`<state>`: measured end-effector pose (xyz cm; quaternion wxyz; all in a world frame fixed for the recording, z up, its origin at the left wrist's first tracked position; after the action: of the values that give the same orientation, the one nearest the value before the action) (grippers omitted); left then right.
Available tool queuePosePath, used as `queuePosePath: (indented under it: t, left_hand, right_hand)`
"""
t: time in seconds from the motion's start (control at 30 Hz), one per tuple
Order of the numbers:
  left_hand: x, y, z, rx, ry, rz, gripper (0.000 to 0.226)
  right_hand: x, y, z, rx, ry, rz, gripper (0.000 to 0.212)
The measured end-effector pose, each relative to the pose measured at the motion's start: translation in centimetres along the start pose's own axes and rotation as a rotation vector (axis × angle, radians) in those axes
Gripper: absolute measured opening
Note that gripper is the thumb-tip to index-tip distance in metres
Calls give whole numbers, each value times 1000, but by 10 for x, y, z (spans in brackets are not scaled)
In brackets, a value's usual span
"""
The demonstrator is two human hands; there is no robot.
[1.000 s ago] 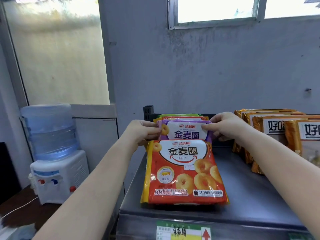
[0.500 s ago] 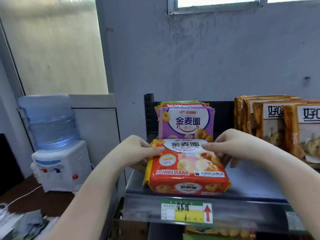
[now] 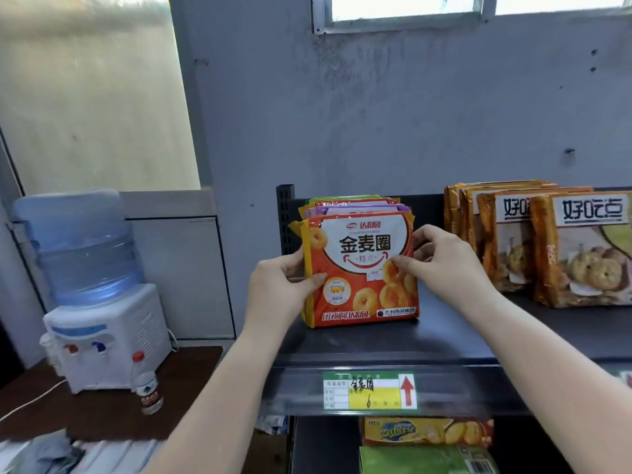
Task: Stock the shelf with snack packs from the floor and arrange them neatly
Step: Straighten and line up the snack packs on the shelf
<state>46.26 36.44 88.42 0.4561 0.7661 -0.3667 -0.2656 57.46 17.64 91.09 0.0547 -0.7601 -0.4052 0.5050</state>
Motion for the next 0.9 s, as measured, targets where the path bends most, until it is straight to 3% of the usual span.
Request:
queuePosePath:
  t: [0.07, 0.17, 0.23, 0.43, 0.6, 0.9]
  left_hand:
    - [-1, 8, 2, 44, 29, -81, 42]
    - [-5, 33, 10, 203, 249, -421, 55]
    - [4, 54, 21, 329, 334, -487, 48]
    - [95, 100, 26, 497, 182, -417, 23]
    - [186, 111, 10, 407, 86, -363, 18]
    - [247, 101, -33, 252, 137, -387, 22]
  right_hand:
    - [-2, 0, 1, -2, 8, 34, 37]
    - [-16, 2, 2, -13, 80, 64, 38]
    - [-34, 6, 4, -52, 166, 75, 34]
    - [-101, 42, 0, -163, 356, 24, 11]
    - [-151, 106, -19, -179, 379, 41, 9]
    - [-208, 185, -77, -231, 306, 75, 10]
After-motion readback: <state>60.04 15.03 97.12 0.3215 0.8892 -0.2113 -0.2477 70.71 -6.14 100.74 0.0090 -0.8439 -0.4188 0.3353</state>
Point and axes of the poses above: each hand's wrist, its own z-axis away from the middle knuckle, its own x-axis out of the palm, y = z × x, the point moved 7 cm from there along -z, towards the middle knuckle, and after that the axes turned 11 degrees about z, right-handed, at the moved point
